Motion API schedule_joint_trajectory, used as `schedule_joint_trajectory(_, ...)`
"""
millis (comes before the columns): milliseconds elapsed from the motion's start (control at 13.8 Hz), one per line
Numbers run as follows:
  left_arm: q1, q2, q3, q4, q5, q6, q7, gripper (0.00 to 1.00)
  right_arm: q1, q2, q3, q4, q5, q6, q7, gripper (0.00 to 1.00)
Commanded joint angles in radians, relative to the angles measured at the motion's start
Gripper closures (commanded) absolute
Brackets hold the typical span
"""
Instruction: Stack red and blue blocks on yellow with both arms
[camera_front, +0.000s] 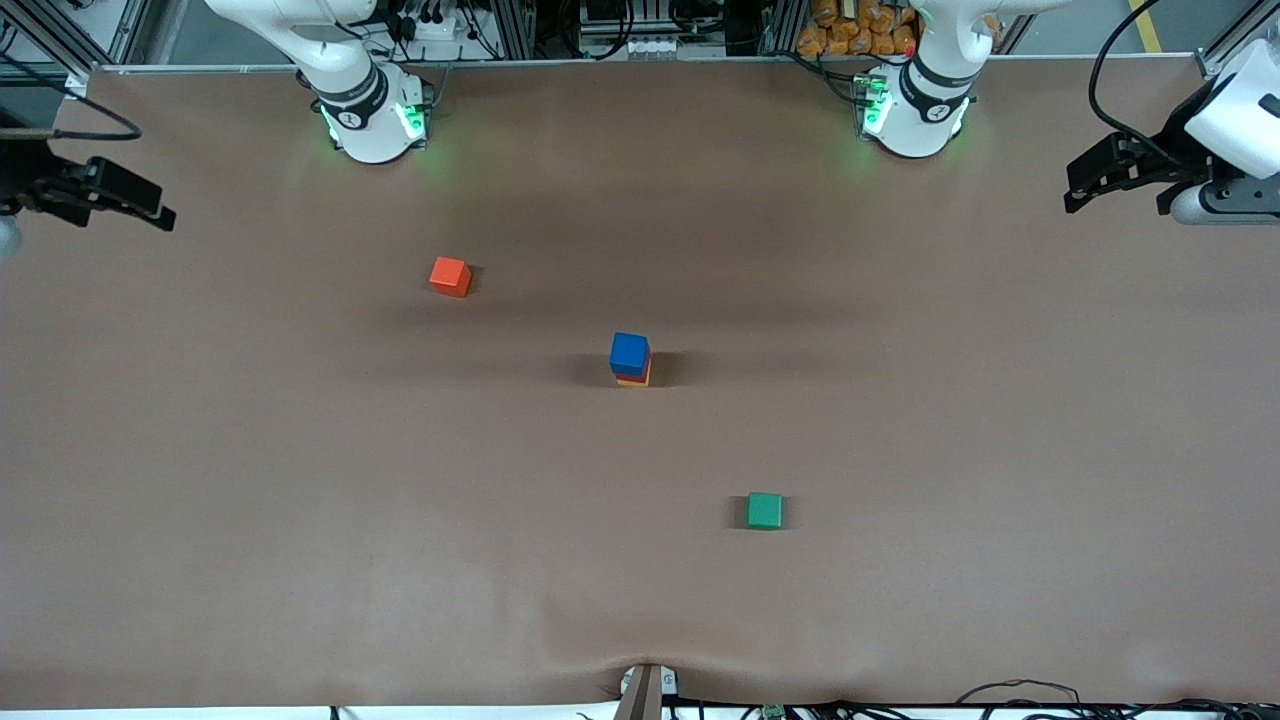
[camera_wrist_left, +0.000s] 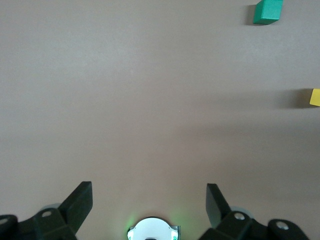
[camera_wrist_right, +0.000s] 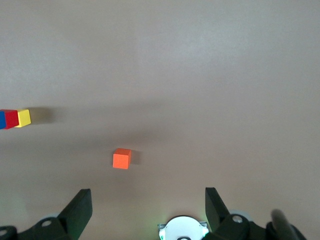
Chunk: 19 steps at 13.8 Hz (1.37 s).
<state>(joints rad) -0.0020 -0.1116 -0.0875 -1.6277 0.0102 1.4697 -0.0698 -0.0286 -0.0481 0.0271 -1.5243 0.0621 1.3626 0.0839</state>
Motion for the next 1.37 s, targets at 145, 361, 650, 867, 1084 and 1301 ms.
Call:
schedule_joint_trajectory(145,-0.001,0.006,-0.001,0.034,0.005,-0.009,0.010,0.00,0.004,-0.075,-0.001,-0.091,-0.050,0.050,-0.067,0.00)
schedule_joint_trajectory(361,-0.001,0.006,-0.003,0.039,0.004,-0.012,0.010,0.00,0.019,-0.061,-0.003,-0.056,-0.076,0.049,-0.118,0.00)
schedule_joint_trajectory(650,-0.001,0.006,0.000,0.043,0.001,-0.014,0.004,0.00,0.019,-0.036,-0.006,-0.010,-0.074,0.047,-0.127,0.00)
schedule_joint_trajectory(867,-0.001,0.007,0.000,0.042,0.002,-0.014,0.004,0.00,0.015,-0.036,-0.006,-0.010,-0.073,0.047,-0.128,0.00)
schedule_joint_trajectory(1084,-0.001,0.009,-0.001,0.042,0.002,-0.014,0.004,0.00,0.012,-0.036,-0.007,-0.010,-0.073,0.047,-0.127,0.00)
schedule_joint_trajectory(1301,-0.003,0.010,-0.001,0.042,-0.001,-0.014,0.002,0.00,0.012,-0.036,-0.007,-0.010,-0.068,0.050,-0.124,0.00)
